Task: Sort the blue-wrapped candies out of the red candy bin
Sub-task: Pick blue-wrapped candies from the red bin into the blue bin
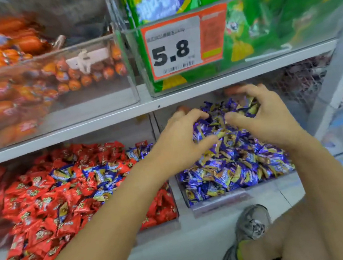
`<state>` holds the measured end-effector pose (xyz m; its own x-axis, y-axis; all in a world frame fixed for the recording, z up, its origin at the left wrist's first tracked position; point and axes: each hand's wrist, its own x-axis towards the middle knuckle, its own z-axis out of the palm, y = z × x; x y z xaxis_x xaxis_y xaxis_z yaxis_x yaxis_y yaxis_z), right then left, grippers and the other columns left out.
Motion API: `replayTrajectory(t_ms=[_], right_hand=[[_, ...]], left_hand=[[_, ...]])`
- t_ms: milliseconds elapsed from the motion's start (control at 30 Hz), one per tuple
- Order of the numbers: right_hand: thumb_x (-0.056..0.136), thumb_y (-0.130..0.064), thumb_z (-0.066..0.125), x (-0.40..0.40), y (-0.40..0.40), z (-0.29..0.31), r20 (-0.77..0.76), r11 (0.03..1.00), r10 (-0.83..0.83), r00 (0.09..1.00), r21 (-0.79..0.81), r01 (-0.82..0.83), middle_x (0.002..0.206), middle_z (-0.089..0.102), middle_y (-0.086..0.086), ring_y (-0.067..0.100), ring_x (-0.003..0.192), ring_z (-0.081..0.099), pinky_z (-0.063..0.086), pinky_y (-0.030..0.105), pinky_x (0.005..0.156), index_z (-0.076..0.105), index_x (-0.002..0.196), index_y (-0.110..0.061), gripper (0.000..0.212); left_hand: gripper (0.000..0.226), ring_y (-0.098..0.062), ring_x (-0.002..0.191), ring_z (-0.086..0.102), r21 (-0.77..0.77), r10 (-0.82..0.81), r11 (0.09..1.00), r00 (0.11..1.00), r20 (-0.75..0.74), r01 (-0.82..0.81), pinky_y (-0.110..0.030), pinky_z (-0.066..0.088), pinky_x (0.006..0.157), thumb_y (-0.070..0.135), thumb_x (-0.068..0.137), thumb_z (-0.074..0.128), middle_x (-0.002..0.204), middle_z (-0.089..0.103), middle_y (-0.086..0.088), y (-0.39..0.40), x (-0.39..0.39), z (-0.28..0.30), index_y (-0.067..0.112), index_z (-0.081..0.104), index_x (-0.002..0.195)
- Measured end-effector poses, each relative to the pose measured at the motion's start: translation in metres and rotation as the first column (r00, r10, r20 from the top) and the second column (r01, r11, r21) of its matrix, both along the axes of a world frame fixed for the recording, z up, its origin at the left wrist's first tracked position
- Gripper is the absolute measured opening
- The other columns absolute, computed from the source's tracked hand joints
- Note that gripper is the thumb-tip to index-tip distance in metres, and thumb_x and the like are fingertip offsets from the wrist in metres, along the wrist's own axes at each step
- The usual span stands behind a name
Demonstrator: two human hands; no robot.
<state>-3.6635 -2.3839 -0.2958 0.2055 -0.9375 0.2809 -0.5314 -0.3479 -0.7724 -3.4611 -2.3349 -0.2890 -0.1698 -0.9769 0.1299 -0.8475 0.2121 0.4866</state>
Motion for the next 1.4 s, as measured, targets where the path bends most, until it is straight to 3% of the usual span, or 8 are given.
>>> replayTrajectory(t_ms=[167,367,500,833,900,1067,1267,1400], right_hand=[[0.088,-0.010,0.068,0.009,0.013,0.000,-0.011,0.987,0.139,0.990,-0.081,-0.140,0.117,0.060,-0.005,0.006,0.112,0.056,0.040,0.026,0.100,0.063,0.116,-0.036,0.039],[0.093,-0.007,0.063,0.072,0.059,0.029,-0.091,0.915,0.386,0.918,-0.085,-0.393,0.095,0.069,-0.018,0.003,0.091,0.065,0.048,0.013,0.082,0.071,0.101,-0.029,0.024],[0.091,-0.018,0.063,0.141,0.074,0.031,-0.340,0.791,0.562,0.754,-0.046,-0.610,0.099,0.064,-0.009,0.002,0.092,0.058,0.045,0.019,0.088,0.068,0.111,-0.023,0.021],[0.071,-0.036,0.086,0.249,0.033,0.008,-0.749,0.732,0.629,0.207,0.482,-0.482,0.147,0.046,-0.001,0.021,0.130,0.048,0.038,0.023,0.093,0.036,0.149,-0.024,0.093],[0.069,-0.033,0.088,0.244,0.030,0.006,-0.732,0.737,0.634,0.249,0.474,-0.481,0.141,0.052,-0.003,0.018,0.122,0.052,0.036,0.020,0.085,0.041,0.145,-0.026,0.090],[0.073,-0.022,0.086,0.231,0.028,0.004,-0.632,0.760,0.635,0.444,0.409,-0.506,0.101,0.064,-0.011,0.011,0.087,0.062,0.051,0.026,0.080,0.063,0.119,-0.029,0.052],[0.084,-0.025,0.076,0.224,0.020,0.006,-0.539,0.777,0.622,0.568,0.331,-0.536,0.092,0.066,-0.014,-0.004,0.076,0.059,0.046,0.018,0.075,0.067,0.110,-0.028,0.027],[0.093,-0.027,0.067,0.222,0.019,0.013,-0.523,0.787,0.606,0.599,0.287,-0.545,0.100,0.062,-0.010,-0.002,0.081,0.059,0.041,0.010,0.071,0.063,0.122,-0.024,0.029]], left_hand=[[0.015,-0.005,0.097,0.054,-0.328,0.127,0.932,0.986,-0.104,-0.155,-0.006,0.032,0.087,0.019,0.090,0.063,0.101,0.062,0.010,0.048,0.055,0.000,0.023,0.066,0.104],[0.057,-0.012,0.128,0.045,0.060,-0.002,0.998,0.970,0.241,-0.012,-0.033,0.034,0.113,0.061,0.089,0.042,0.134,0.055,0.008,0.103,0.139,-0.035,0.027,0.056,0.133],[0.088,-0.016,0.141,0.035,0.163,-0.004,0.985,0.951,0.308,-0.049,-0.027,0.018,0.118,0.084,0.080,0.012,0.144,0.051,0.006,0.118,0.173,-0.053,0.032,0.049,0.141],[0.036,0.000,0.079,0.058,-0.100,0.213,0.970,0.974,-0.074,-0.219,-0.026,0.047,0.076,0.056,0.090,0.047,0.080,0.061,0.017,0.124,0.201,-0.033,0.028,0.069,0.085],[0.020,-0.003,0.083,0.058,-0.180,0.255,0.949,0.966,-0.038,-0.258,-0.030,0.049,0.081,0.041,0.088,0.060,0.087,0.061,0.014,0.112,0.207,-0.028,0.025,0.068,0.095],[0.065,-0.023,0.130,0.040,0.120,0.123,0.976,0.920,0.371,-0.179,-0.038,0.034,0.108,0.048,0.088,0.063,0.141,0.046,0.002,0.077,0.204,-0.030,0.028,0.039,0.145],[0.048,-0.023,0.121,0.045,0.106,0.133,0.976,0.905,0.403,-0.191,-0.036,0.036,0.098,0.041,0.090,0.064,0.123,0.058,0.000,0.068,0.202,-0.032,0.031,0.053,0.135],[0.027,-0.018,0.106,0.055,0.010,0.181,0.983,0.970,0.160,-0.185,-0.031,0.041,0.088,0.036,0.088,0.068,0.105,0.064,0.003,0.075,0.212,-0.031,0.027,0.068,0.114]])
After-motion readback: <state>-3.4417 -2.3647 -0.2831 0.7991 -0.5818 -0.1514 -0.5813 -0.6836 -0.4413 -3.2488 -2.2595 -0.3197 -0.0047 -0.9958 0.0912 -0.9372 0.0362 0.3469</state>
